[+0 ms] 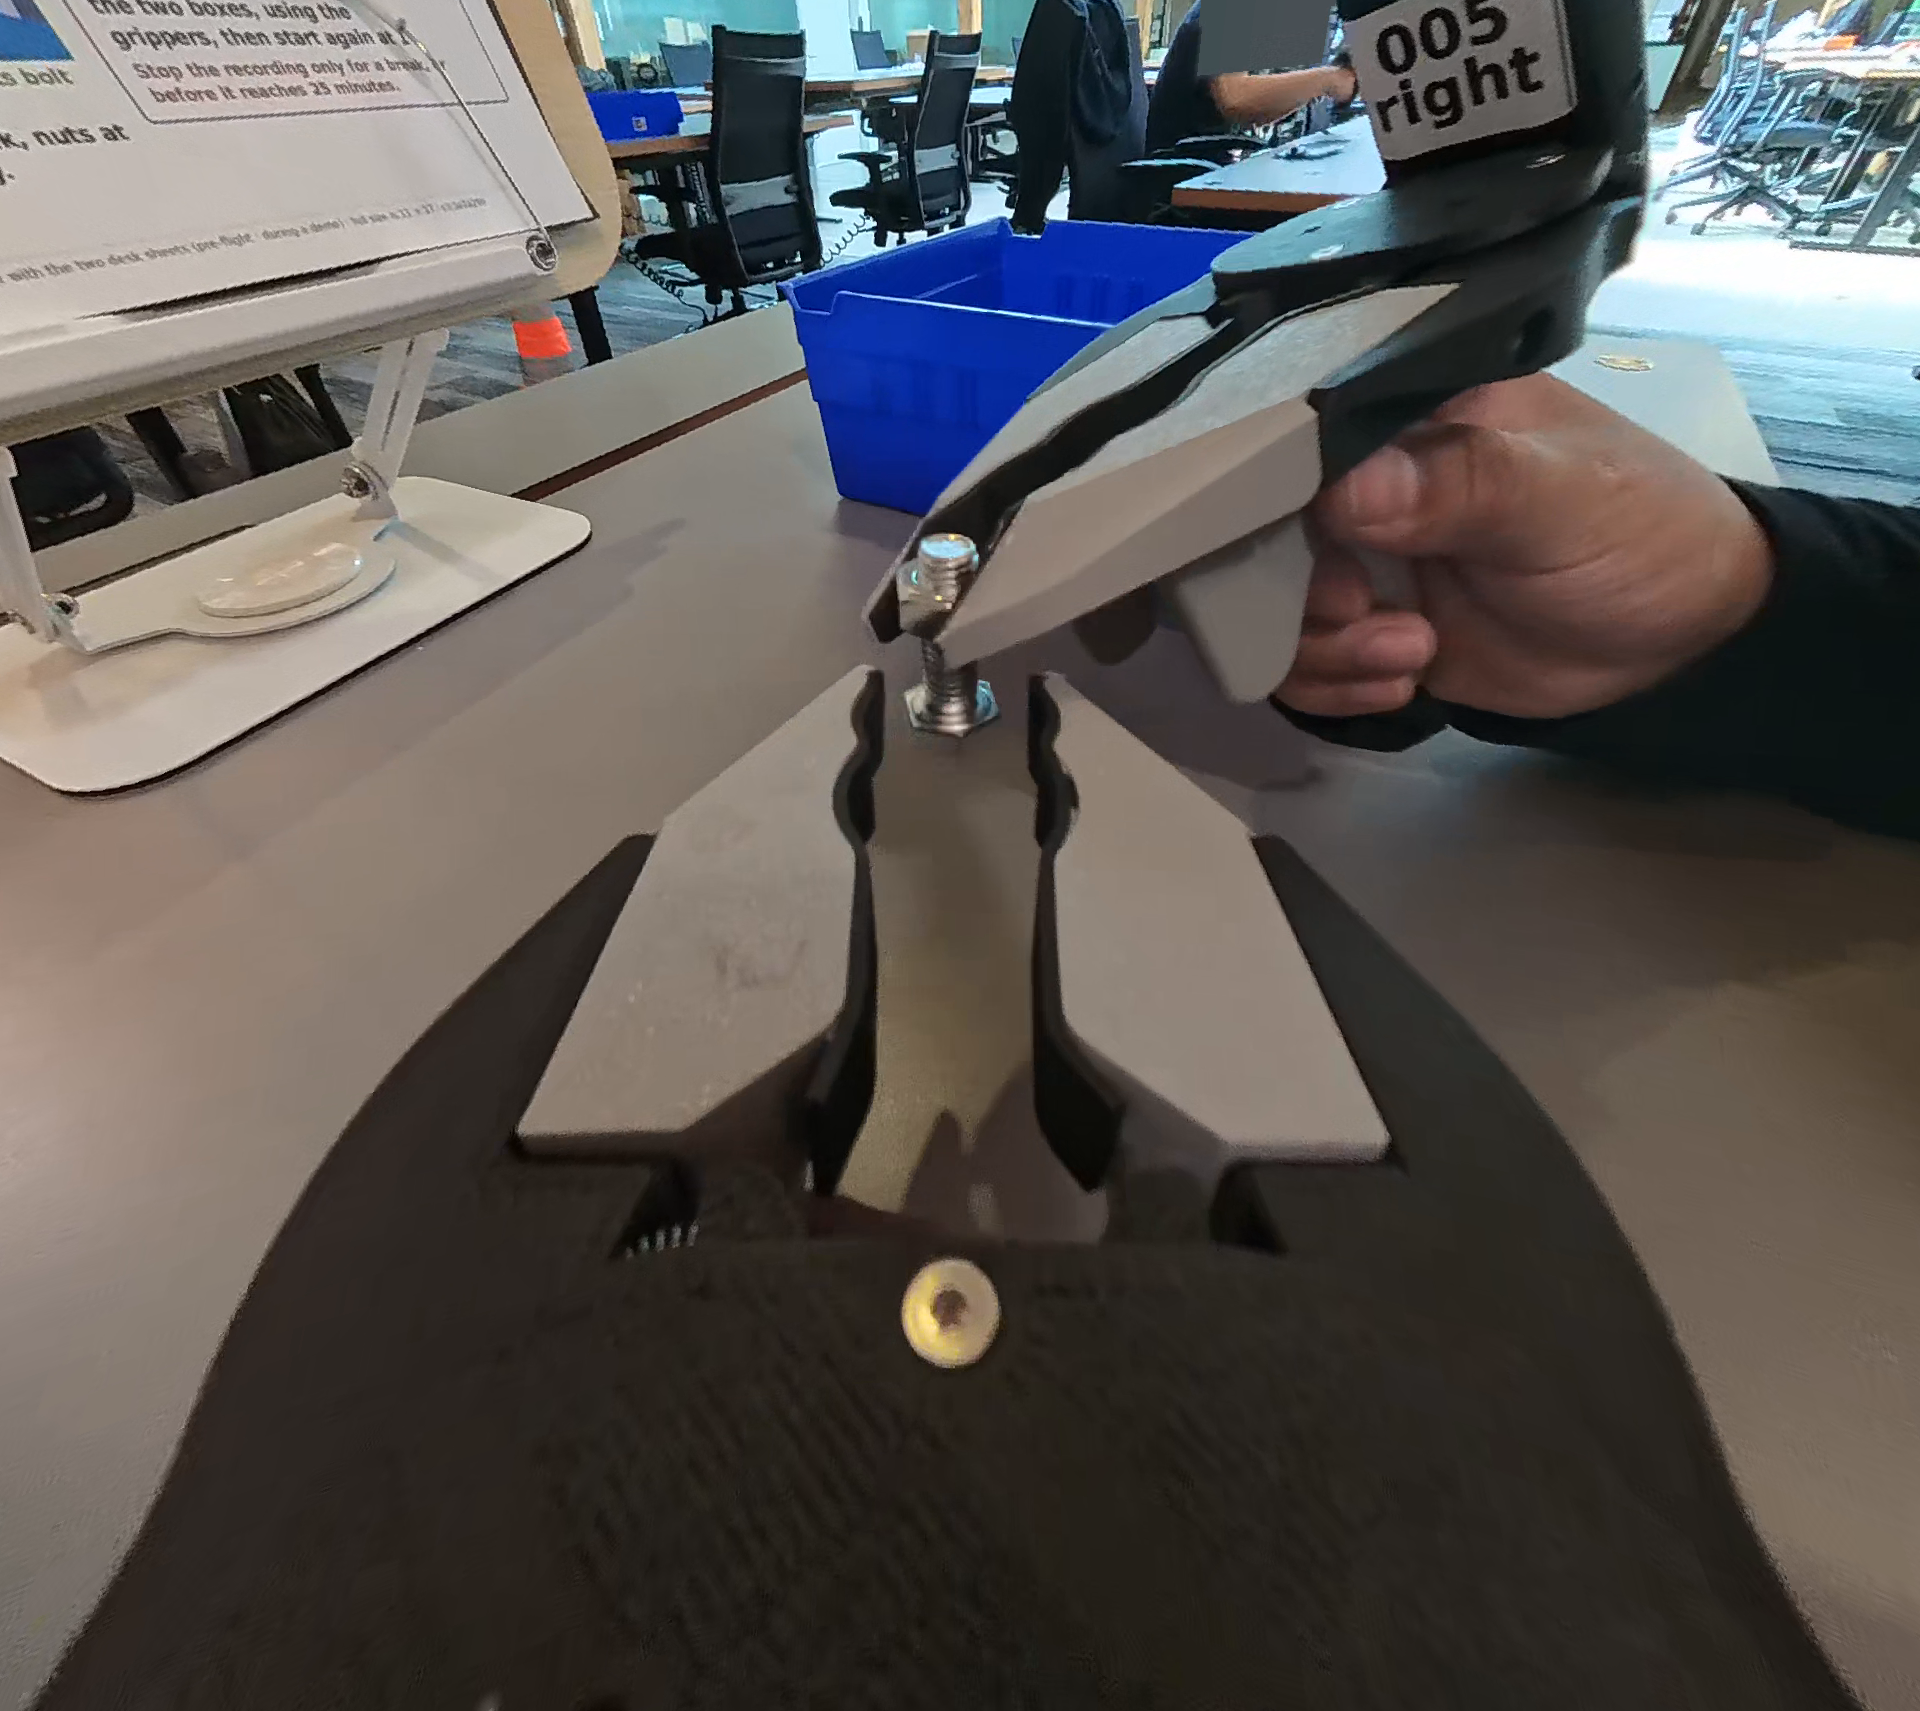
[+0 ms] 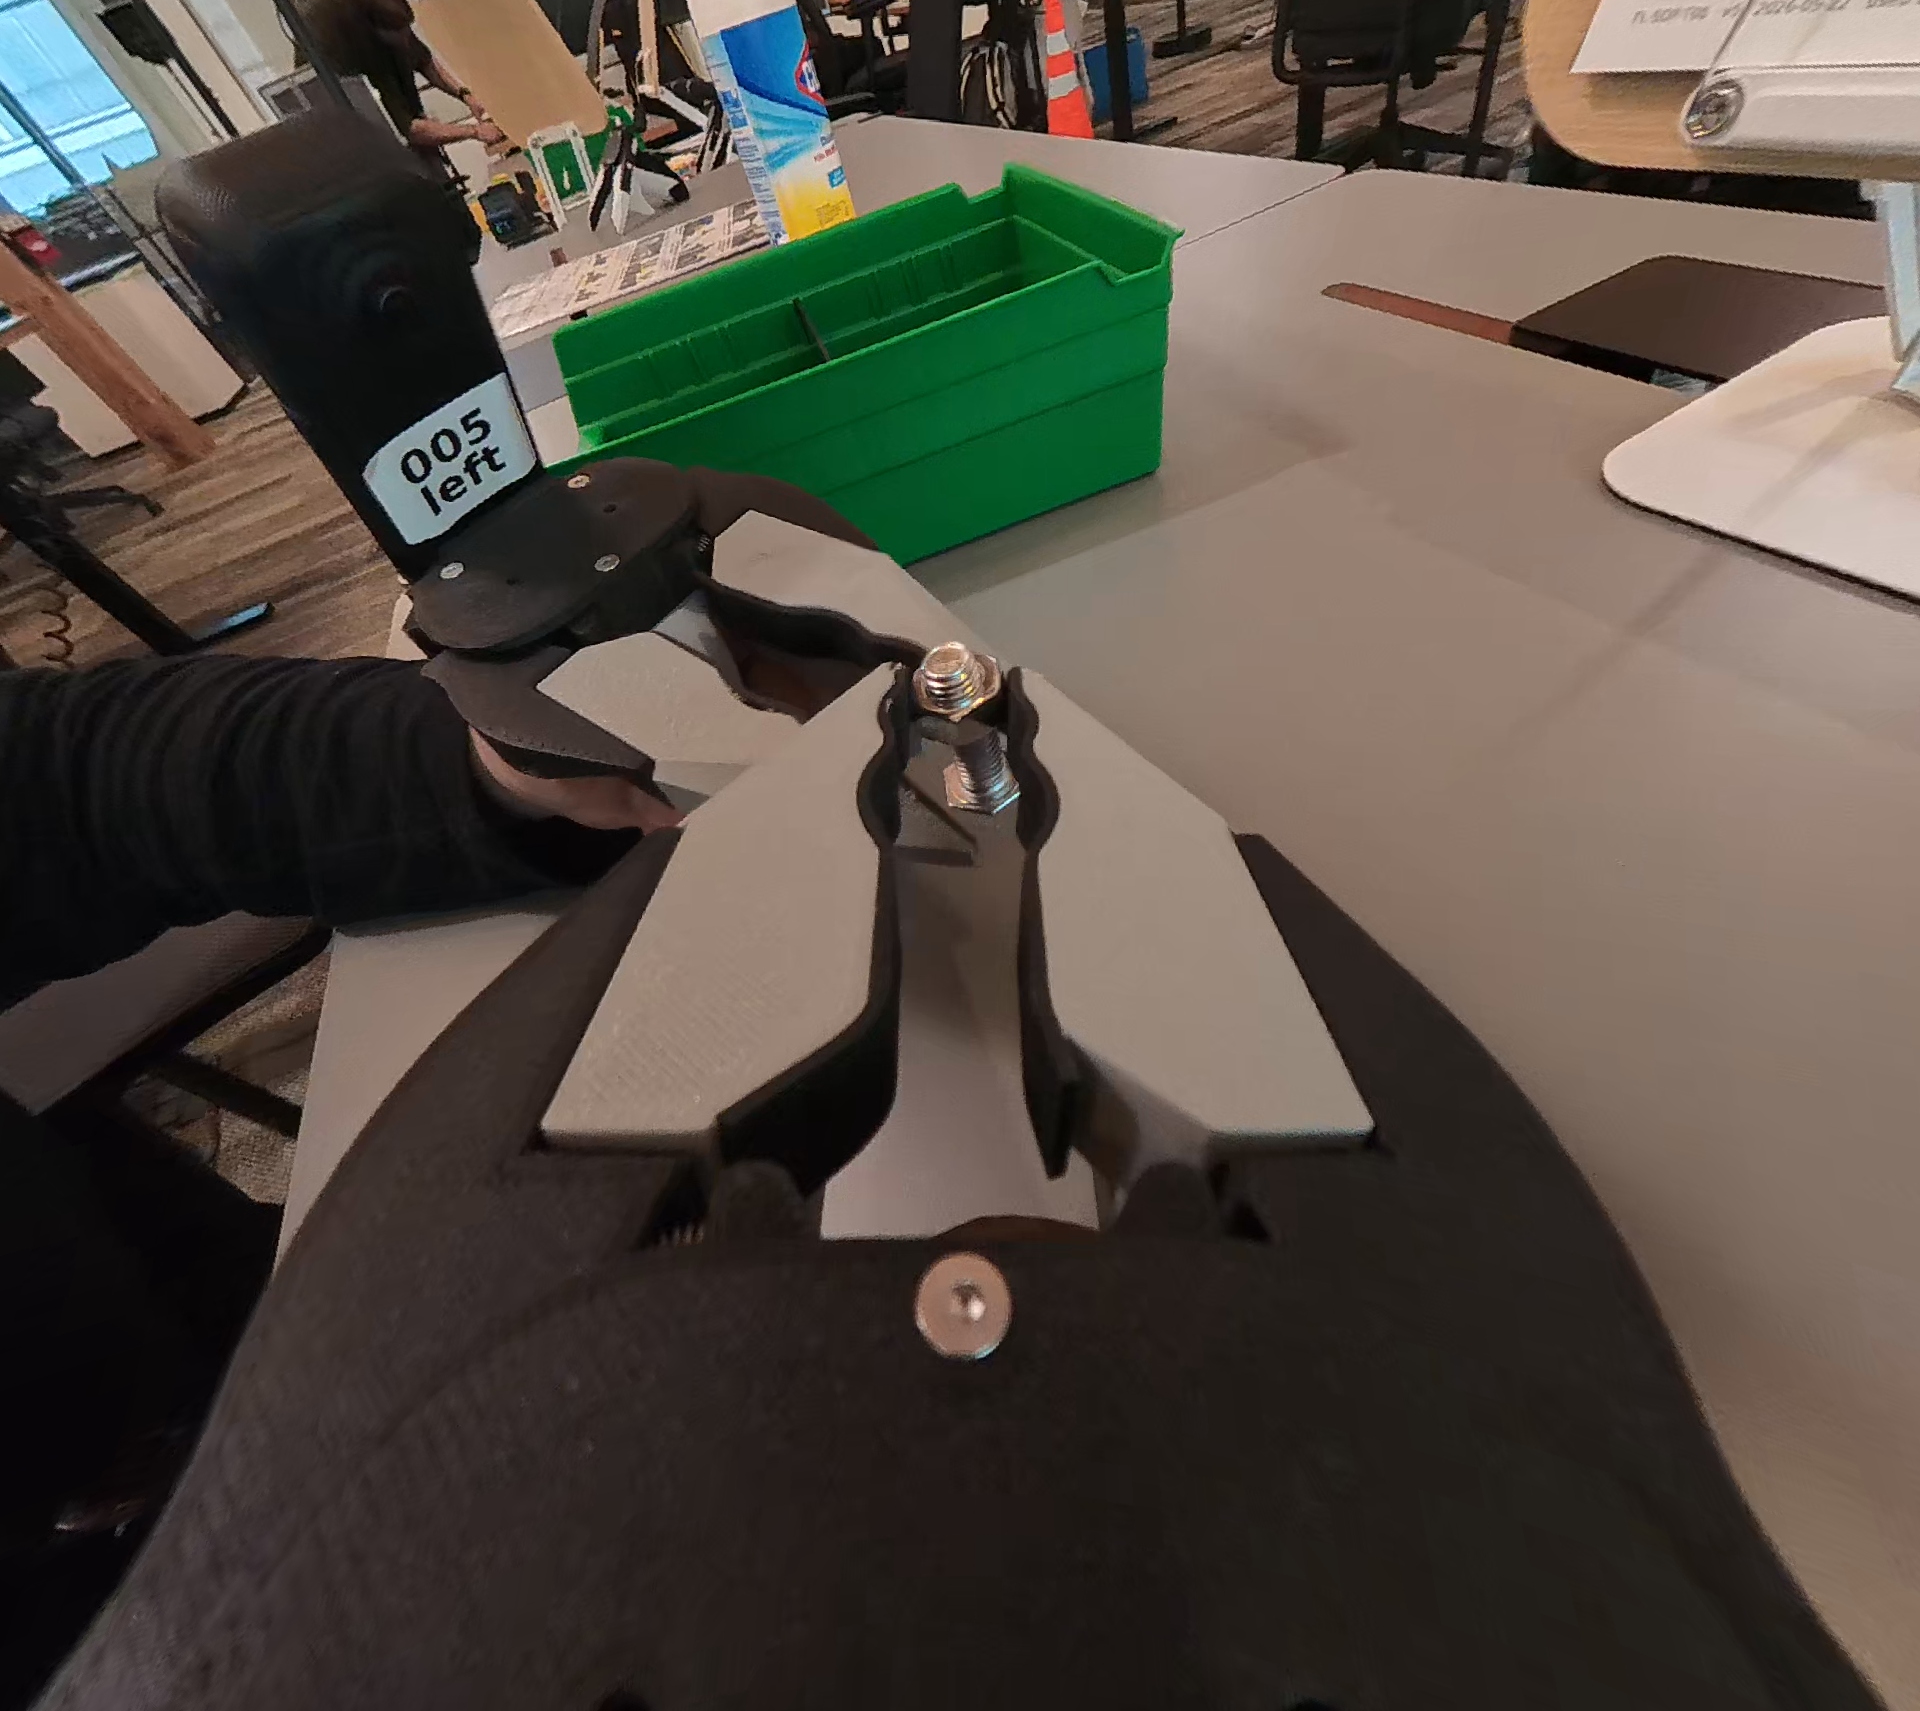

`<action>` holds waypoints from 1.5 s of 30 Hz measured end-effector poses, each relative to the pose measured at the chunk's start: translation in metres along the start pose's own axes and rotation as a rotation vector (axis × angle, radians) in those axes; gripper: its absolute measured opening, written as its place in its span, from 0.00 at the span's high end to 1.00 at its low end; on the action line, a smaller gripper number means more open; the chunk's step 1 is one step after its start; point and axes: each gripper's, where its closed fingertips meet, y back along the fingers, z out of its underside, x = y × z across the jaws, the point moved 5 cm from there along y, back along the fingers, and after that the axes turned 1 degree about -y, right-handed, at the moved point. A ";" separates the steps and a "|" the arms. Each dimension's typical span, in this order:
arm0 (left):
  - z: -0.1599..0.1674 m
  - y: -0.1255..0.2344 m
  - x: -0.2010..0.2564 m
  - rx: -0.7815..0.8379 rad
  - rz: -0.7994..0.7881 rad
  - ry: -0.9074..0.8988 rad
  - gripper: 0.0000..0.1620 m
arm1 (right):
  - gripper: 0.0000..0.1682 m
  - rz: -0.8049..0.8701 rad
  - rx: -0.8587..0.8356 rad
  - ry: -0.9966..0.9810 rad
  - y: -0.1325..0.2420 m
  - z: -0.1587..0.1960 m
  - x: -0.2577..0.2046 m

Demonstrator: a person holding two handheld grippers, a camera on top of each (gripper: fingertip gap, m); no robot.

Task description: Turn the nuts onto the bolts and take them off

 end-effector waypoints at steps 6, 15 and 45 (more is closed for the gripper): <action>0.000 0.000 0.001 -0.007 0.003 -0.012 0.79 | 0.91 0.011 0.065 0.002 0.013 -0.012 0.002; 0.001 0.003 -0.010 -0.005 -0.027 0.016 0.80 | 0.91 0.072 0.171 -0.024 0.041 -0.027 0.008; 0.003 0.005 -0.014 -0.020 -0.041 0.039 0.83 | 0.91 0.688 -0.100 -0.056 0.221 -0.010 0.099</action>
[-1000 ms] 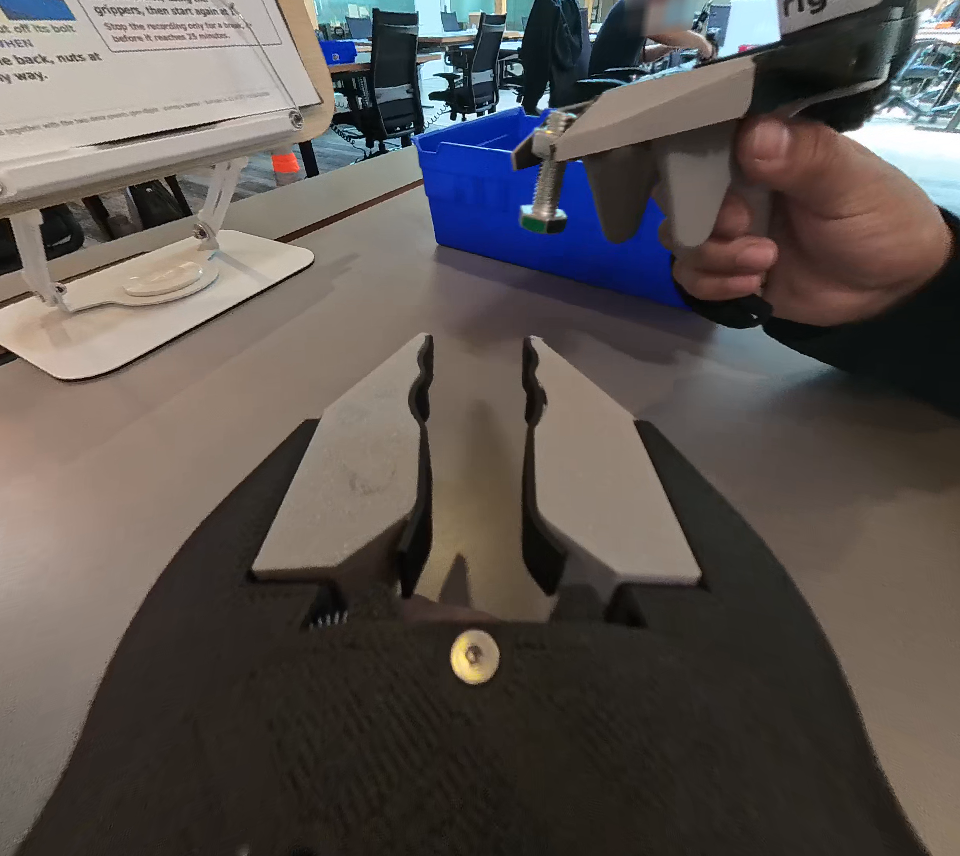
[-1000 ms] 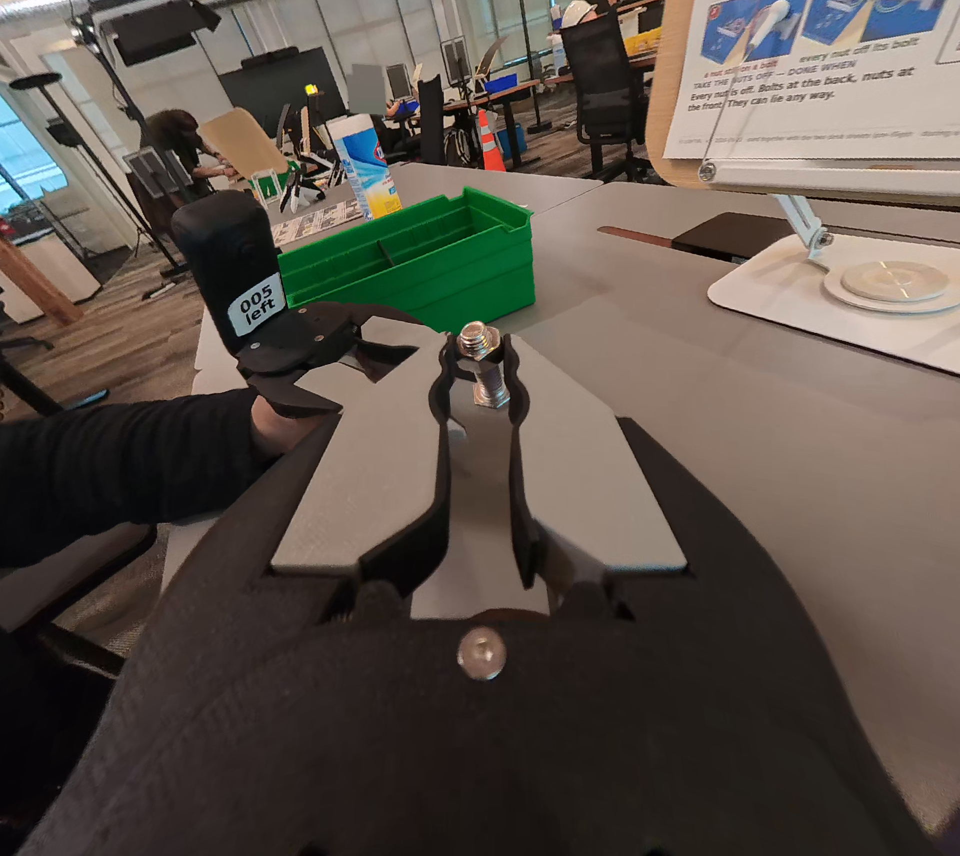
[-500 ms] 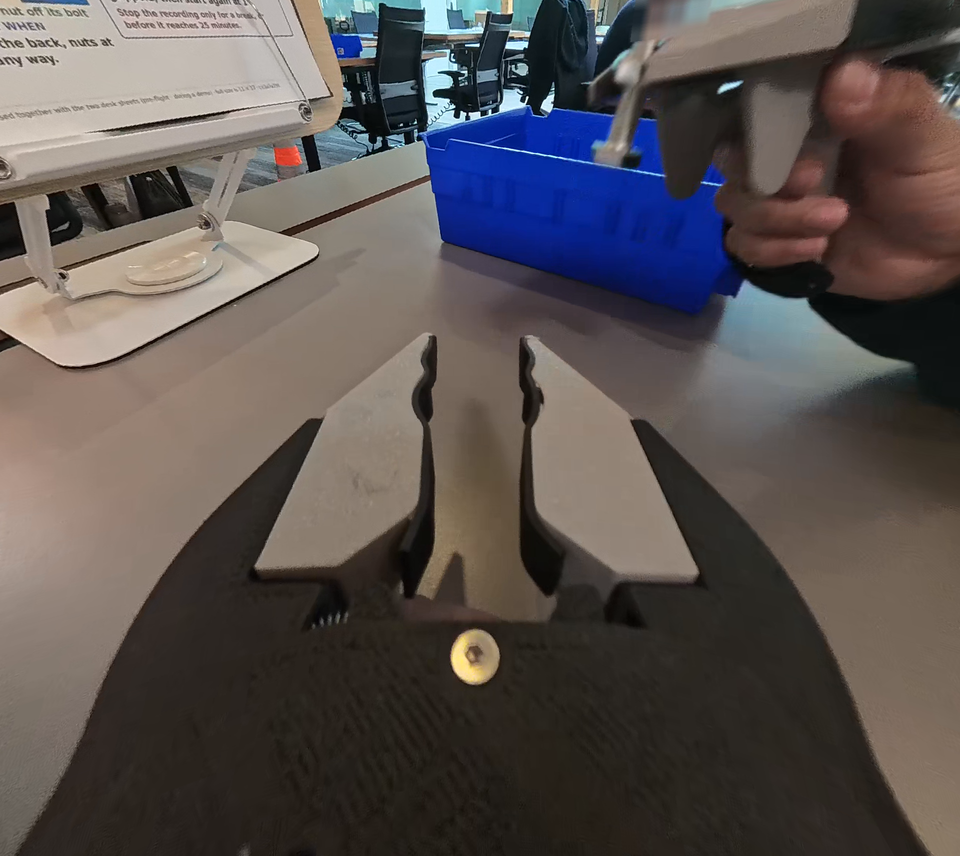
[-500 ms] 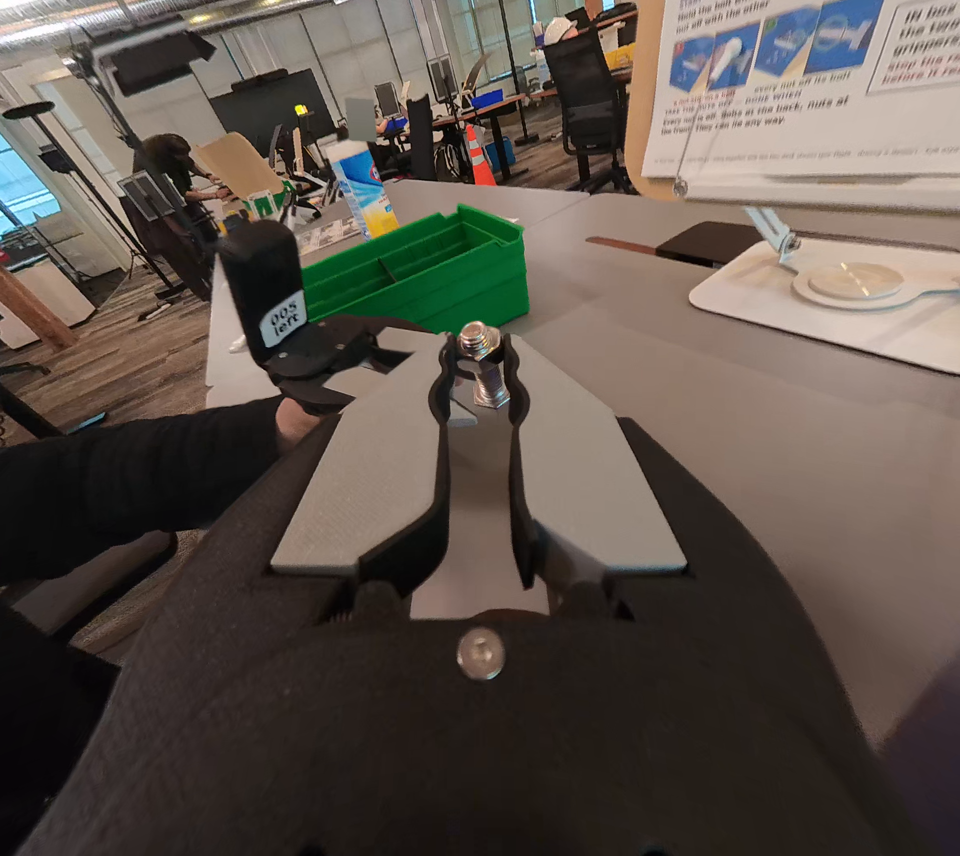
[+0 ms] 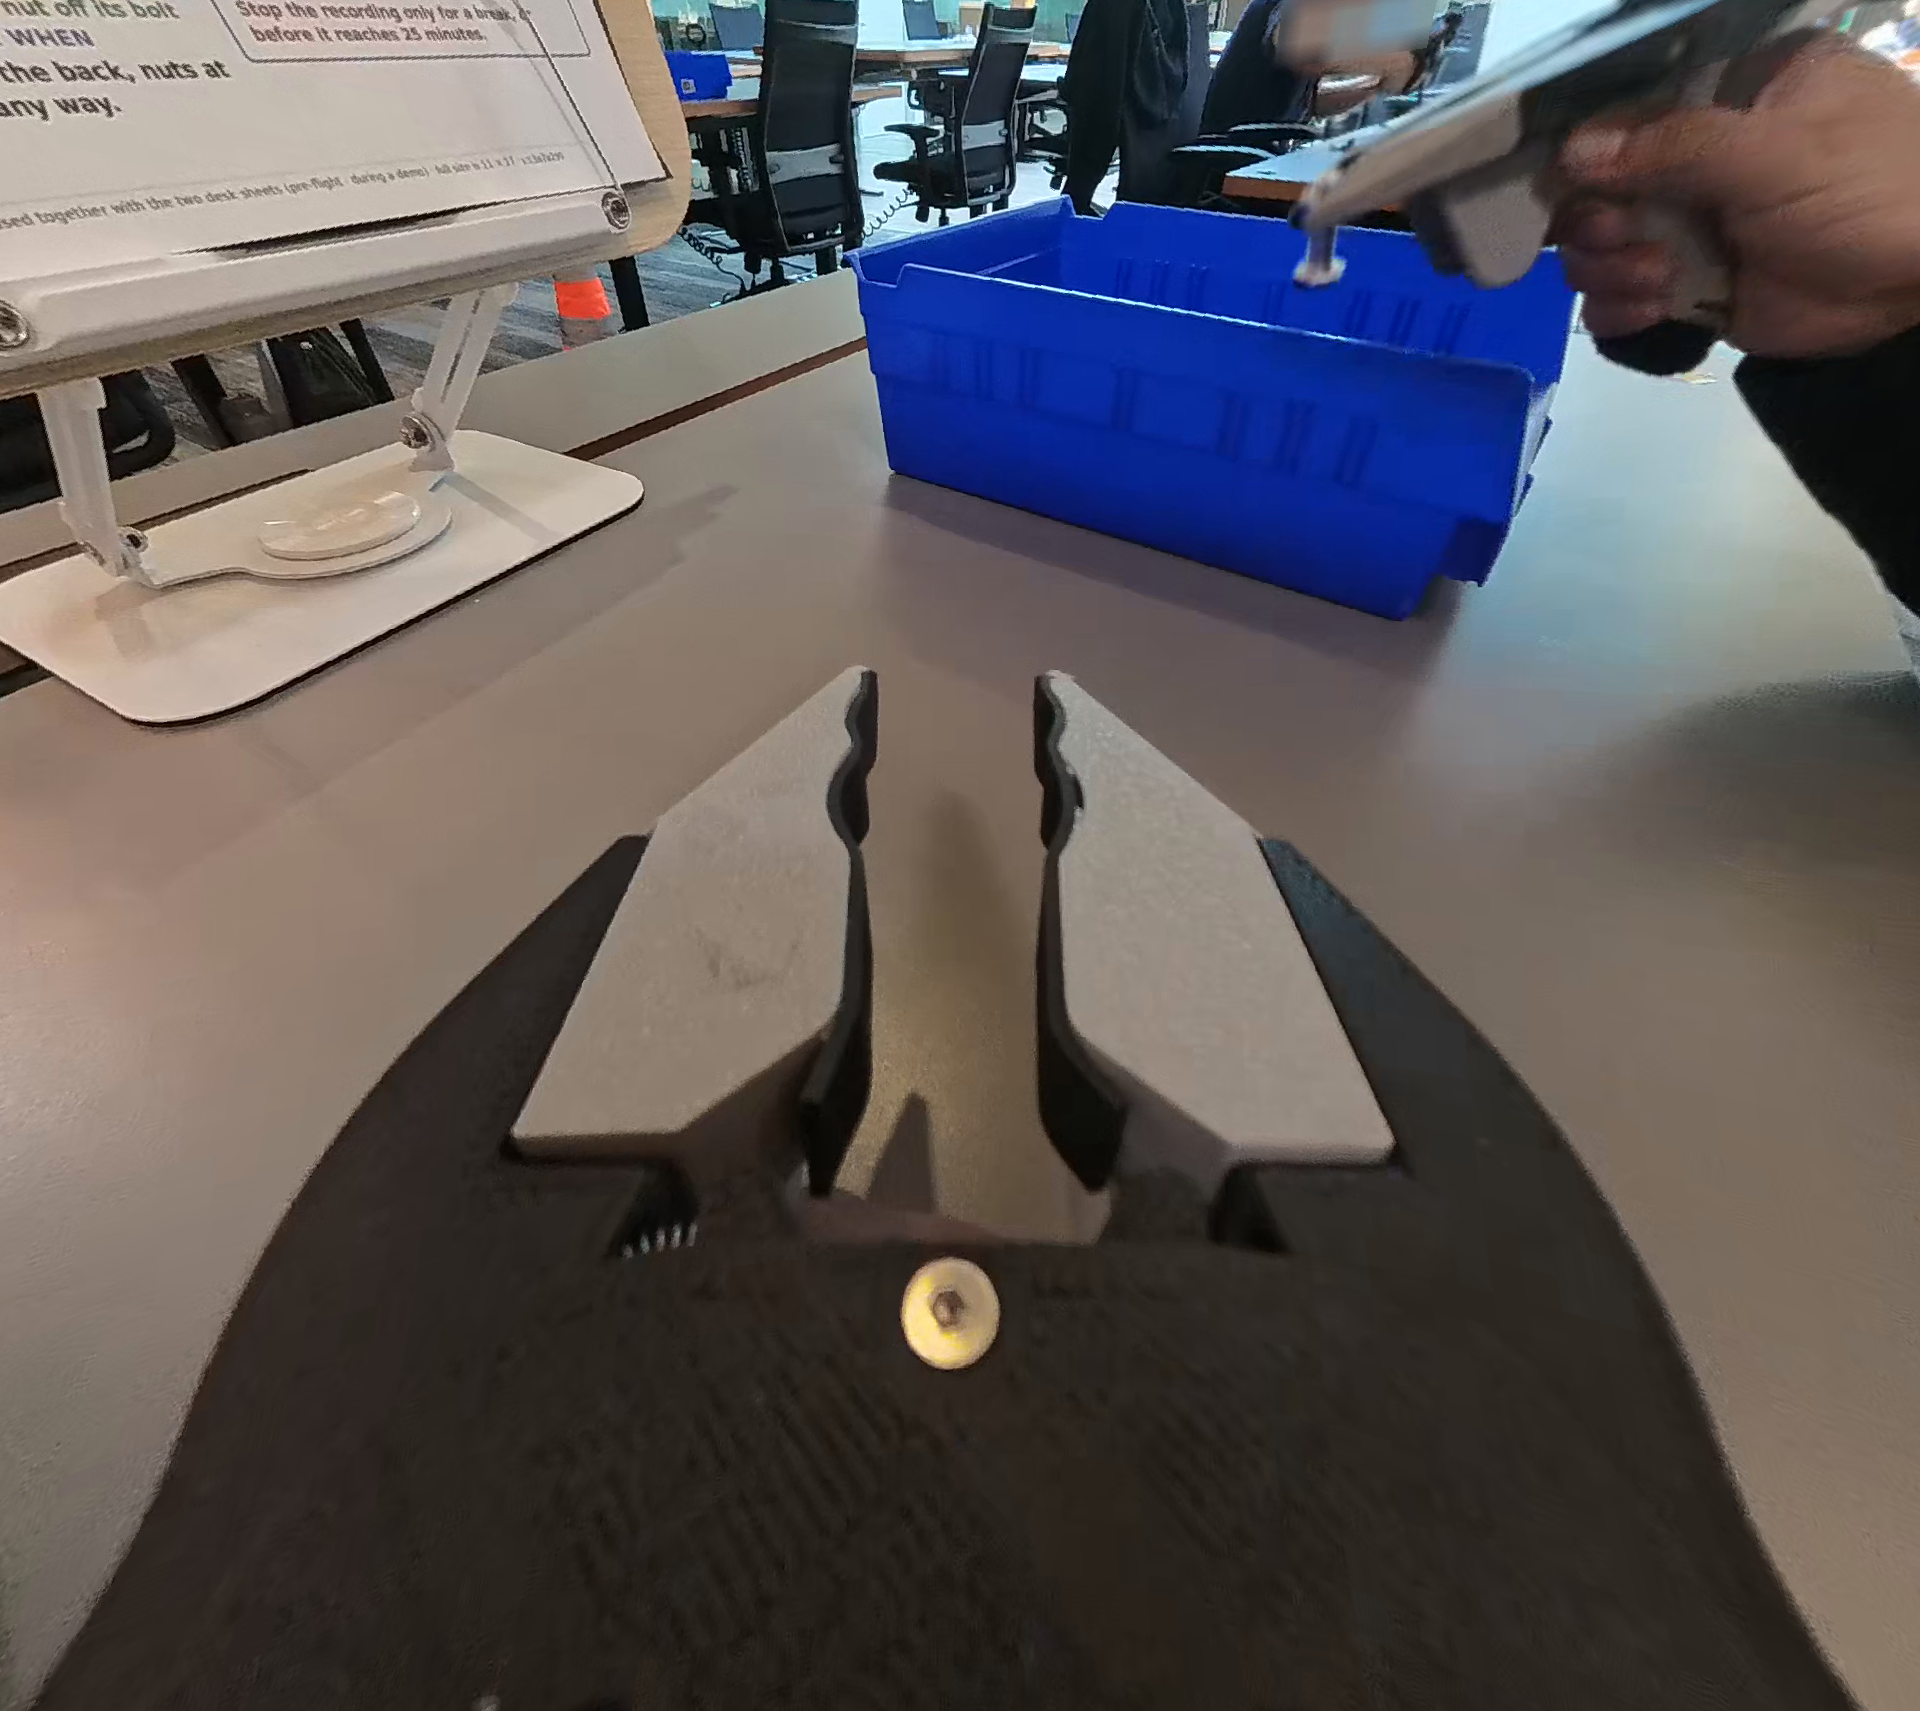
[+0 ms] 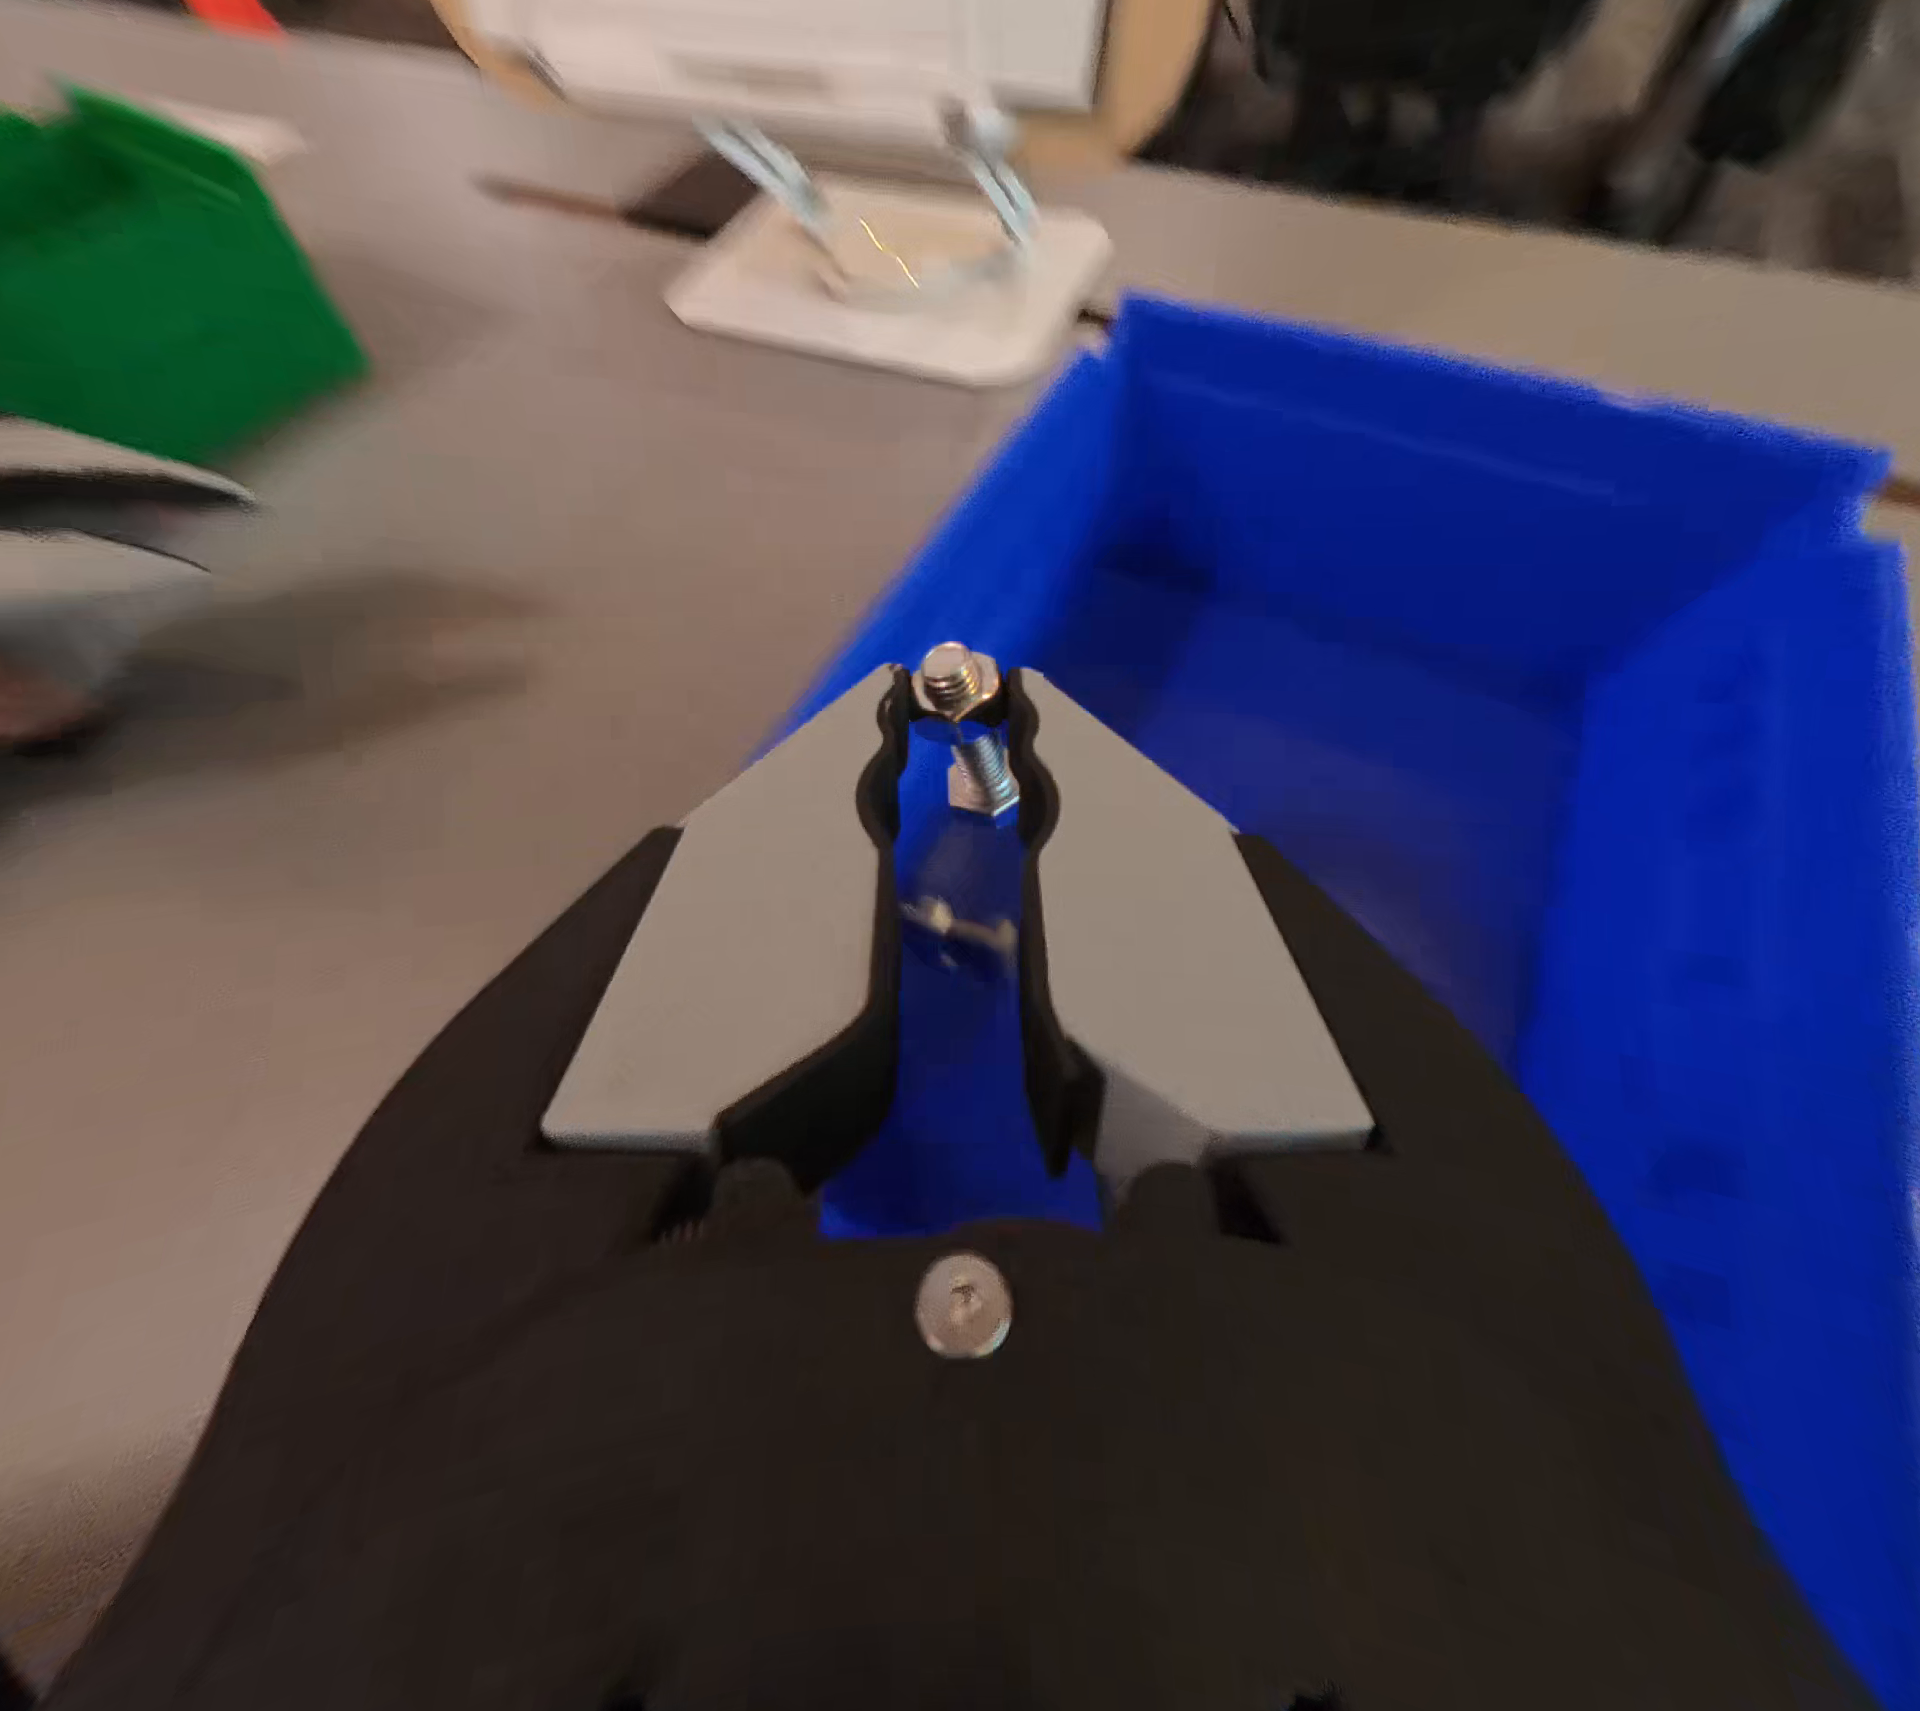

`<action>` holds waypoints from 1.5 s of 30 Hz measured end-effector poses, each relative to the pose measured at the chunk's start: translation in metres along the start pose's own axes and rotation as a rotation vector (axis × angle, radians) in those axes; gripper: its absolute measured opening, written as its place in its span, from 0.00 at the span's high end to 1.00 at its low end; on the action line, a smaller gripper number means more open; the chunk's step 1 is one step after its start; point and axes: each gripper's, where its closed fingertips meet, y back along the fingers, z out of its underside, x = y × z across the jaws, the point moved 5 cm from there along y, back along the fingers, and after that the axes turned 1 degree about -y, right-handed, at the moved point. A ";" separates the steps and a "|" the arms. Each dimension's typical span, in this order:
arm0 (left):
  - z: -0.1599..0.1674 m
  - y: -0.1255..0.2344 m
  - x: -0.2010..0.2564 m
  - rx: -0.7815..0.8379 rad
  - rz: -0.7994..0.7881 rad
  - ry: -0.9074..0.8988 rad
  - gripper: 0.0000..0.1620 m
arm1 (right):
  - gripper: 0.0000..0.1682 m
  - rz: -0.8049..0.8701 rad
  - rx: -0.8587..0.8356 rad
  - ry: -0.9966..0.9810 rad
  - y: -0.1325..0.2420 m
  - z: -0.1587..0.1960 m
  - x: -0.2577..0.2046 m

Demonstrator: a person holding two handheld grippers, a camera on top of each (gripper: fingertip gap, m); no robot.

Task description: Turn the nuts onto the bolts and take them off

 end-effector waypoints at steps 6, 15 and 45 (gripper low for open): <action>0.000 0.000 -0.001 0.000 -0.001 0.009 0.83 | 0.91 0.085 -0.207 0.026 -0.019 0.040 0.023; 0.000 0.001 -0.005 0.004 -0.001 0.036 0.83 | 0.80 -0.003 0.144 0.094 -0.001 -0.027 -0.037; 0.018 0.078 0.055 -0.079 -0.167 0.079 0.61 | 0.57 -0.368 0.305 0.338 -0.012 0.038 -0.198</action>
